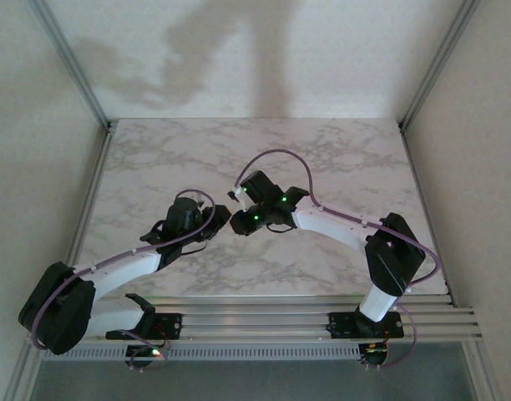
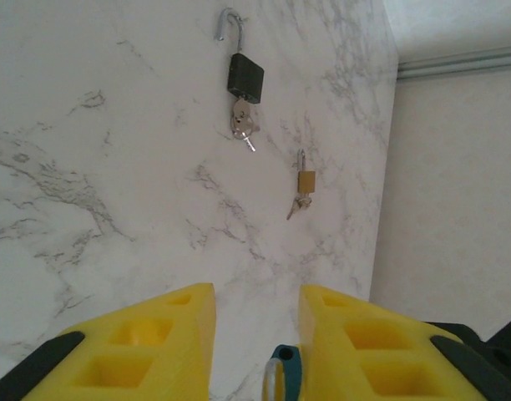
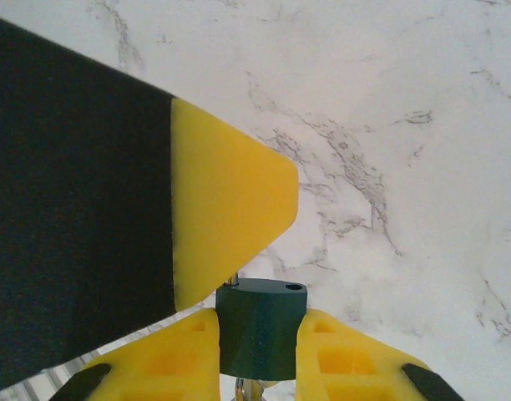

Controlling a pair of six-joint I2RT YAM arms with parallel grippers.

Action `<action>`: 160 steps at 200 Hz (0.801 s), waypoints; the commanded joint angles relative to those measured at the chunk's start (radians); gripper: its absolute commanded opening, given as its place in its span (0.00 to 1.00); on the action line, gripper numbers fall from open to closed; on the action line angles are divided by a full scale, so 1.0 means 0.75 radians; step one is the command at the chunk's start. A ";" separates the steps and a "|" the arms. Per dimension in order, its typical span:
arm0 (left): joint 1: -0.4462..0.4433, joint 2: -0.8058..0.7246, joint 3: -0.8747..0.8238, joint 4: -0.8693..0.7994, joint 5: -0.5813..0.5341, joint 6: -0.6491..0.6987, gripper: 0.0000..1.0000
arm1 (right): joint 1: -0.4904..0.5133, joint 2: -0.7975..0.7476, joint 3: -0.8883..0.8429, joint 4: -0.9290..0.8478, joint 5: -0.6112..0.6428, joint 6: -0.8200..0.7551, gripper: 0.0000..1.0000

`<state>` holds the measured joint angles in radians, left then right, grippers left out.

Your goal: Lock with the key

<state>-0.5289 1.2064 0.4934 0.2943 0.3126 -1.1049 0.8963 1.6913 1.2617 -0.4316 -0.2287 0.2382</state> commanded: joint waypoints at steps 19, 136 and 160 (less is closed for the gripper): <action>-0.011 -0.032 -0.015 0.048 -0.038 -0.026 0.30 | -0.009 -0.032 -0.011 0.023 -0.041 0.009 0.20; -0.011 -0.017 -0.040 0.056 -0.028 -0.029 0.16 | -0.007 -0.039 -0.020 0.029 -0.038 0.014 0.20; -0.009 -0.017 -0.042 0.052 -0.031 -0.026 0.14 | -0.008 -0.040 -0.021 0.029 -0.041 0.012 0.20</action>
<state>-0.5289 1.1984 0.4744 0.3180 0.2989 -1.1233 0.8963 1.6913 1.2533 -0.4297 -0.2401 0.2394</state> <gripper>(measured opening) 0.151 0.200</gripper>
